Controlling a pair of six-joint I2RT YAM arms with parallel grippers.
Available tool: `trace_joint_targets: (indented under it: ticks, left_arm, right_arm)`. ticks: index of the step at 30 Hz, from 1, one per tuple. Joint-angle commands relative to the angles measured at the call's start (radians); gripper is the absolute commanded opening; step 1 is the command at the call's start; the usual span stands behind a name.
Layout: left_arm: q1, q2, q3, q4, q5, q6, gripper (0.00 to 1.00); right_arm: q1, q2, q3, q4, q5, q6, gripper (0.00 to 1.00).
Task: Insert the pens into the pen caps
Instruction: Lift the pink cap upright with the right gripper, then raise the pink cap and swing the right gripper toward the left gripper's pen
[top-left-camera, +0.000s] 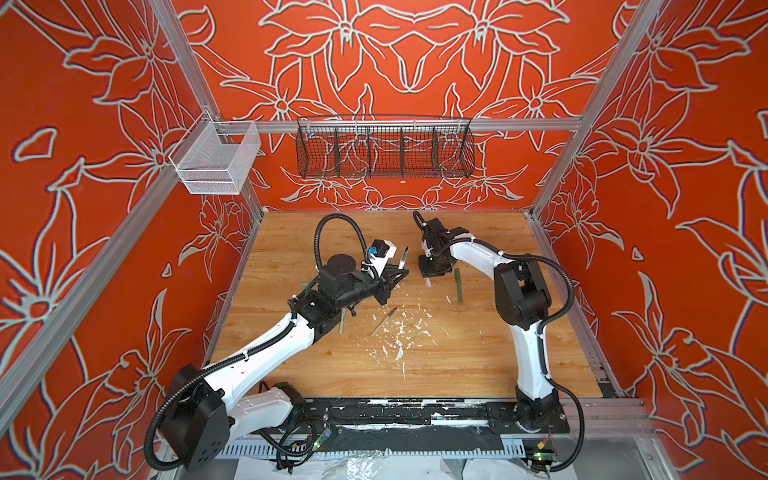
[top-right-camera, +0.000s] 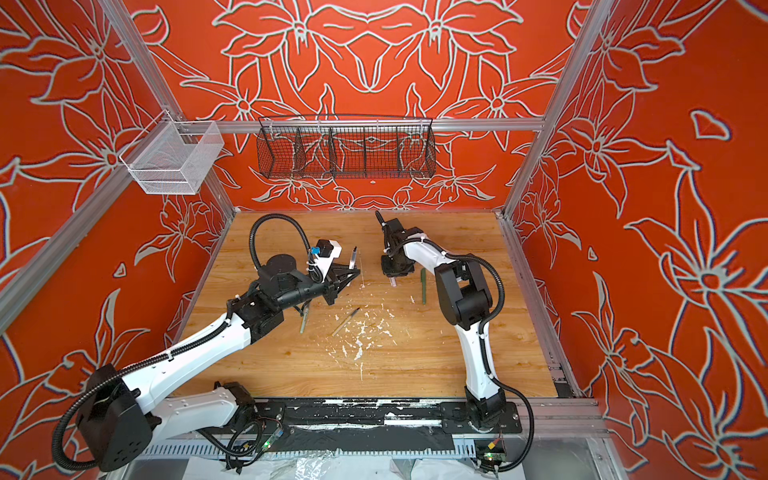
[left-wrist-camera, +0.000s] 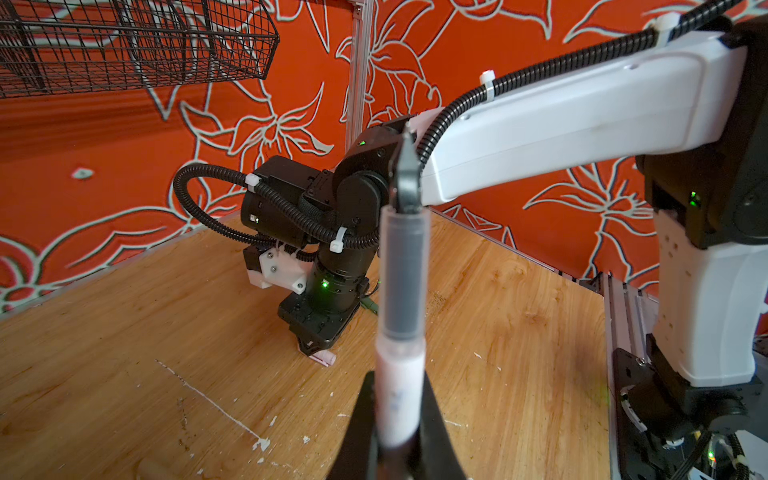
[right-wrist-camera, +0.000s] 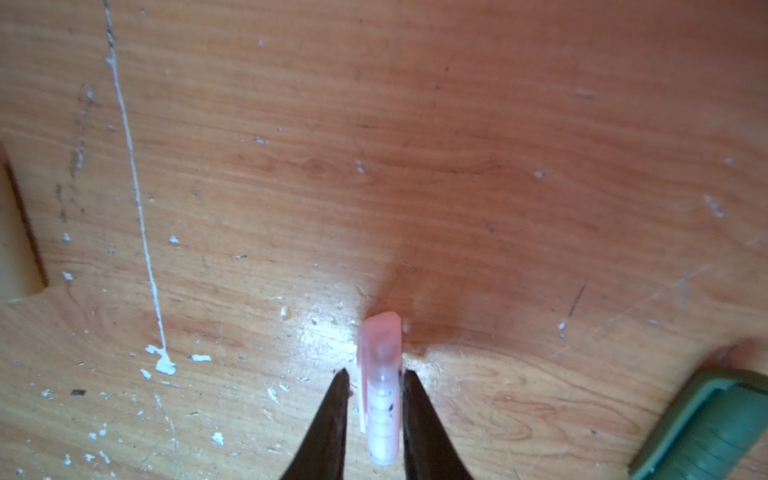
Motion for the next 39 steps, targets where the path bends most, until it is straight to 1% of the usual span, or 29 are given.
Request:
trace_joint_targets:
  ticks: [1,18,30,34,39]
  left_arm:
    - [-0.007,-0.012,0.021,0.004,0.007,0.018,0.00]
    - [-0.007,-0.011,0.021,0.002,0.006,0.018,0.00]
    - [-0.007,-0.012,0.021,0.003,0.007,0.018,0.00]
    - [-0.007,-0.012,0.021,0.003,0.006,0.019,0.00]
    - [-0.007,-0.013,0.020,0.002,0.005,0.020,0.00]
  right_arm:
    - [-0.006,0.005,0.013,-0.037,0.032,-0.019,0.24]
    - [-0.004,0.048,0.028,-0.033,0.039,-0.019,0.21]
    - [0.000,0.067,0.032,-0.032,0.054,-0.017,0.16]
    - [0.011,0.077,0.033,-0.029,0.074,-0.003,0.15]
    - [0.028,0.089,0.045,-0.038,0.133,0.016,0.14]
